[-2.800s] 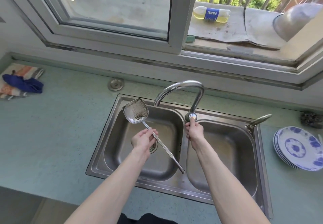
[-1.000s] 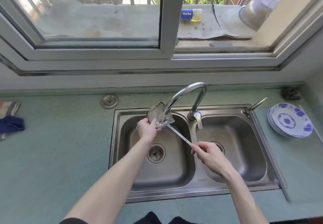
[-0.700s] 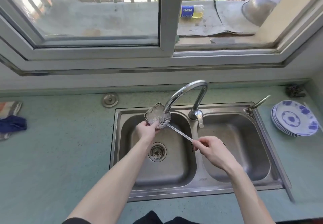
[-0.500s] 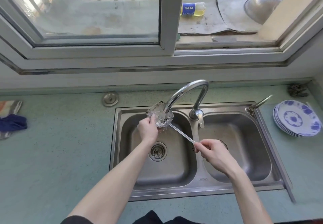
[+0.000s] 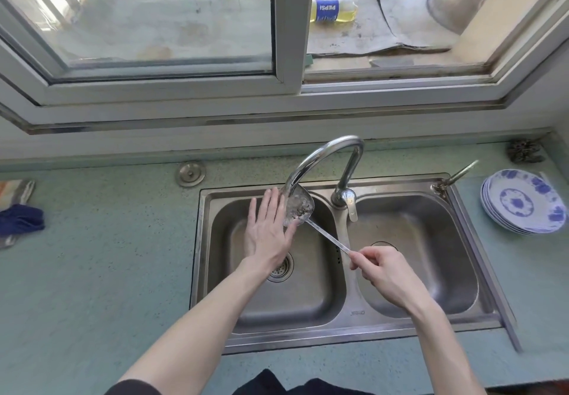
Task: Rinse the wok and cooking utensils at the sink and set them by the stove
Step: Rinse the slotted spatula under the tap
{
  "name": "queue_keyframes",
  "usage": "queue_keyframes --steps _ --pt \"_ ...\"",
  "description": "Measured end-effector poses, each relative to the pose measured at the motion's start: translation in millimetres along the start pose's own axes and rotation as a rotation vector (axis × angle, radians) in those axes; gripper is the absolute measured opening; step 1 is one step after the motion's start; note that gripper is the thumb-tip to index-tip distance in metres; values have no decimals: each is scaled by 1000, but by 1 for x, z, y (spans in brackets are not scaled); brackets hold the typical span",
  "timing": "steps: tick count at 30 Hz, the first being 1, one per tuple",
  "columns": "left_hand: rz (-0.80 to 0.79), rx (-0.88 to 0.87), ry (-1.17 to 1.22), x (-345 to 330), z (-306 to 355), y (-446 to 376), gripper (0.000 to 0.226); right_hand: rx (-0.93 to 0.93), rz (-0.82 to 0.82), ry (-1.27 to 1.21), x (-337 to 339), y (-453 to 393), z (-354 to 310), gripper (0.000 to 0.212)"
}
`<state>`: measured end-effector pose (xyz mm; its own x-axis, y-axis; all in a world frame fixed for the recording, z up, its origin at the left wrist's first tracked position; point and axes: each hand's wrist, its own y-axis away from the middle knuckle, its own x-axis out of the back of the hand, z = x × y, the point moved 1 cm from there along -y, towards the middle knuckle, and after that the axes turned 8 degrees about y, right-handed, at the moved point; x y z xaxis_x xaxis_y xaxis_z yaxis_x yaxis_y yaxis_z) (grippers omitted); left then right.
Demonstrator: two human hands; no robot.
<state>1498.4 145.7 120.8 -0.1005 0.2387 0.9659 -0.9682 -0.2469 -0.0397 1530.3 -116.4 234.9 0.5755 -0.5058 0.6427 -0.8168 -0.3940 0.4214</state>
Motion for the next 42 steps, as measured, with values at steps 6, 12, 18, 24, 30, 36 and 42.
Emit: queue_keyframes --steps 6,12,18,24,30,36,42 --pt "-215 -185 68 -5 25 9 77 16 34 63 -5 -5 -6 38" --pt "-200 -353 -113 10 0 -13 99 14 -8 -27 1 -2 -4 36" --pt "-209 -266 41 10 24 1 100 16 -47 21 4 -7 -8 34" --pt "-237 -341 -89 8 1 2 98 42 -35 88 -8 -1 1 34" --pt "-133 -111 -155 25 14 -13 89 26 -47 -81 -12 2 -4 35" --pt "-284 -191 30 9 27 5 95 16 21 2 -22 1 -5 37" --pt "-276 -306 133 11 14 6 93 -2 42 23 -33 2 -2 37"
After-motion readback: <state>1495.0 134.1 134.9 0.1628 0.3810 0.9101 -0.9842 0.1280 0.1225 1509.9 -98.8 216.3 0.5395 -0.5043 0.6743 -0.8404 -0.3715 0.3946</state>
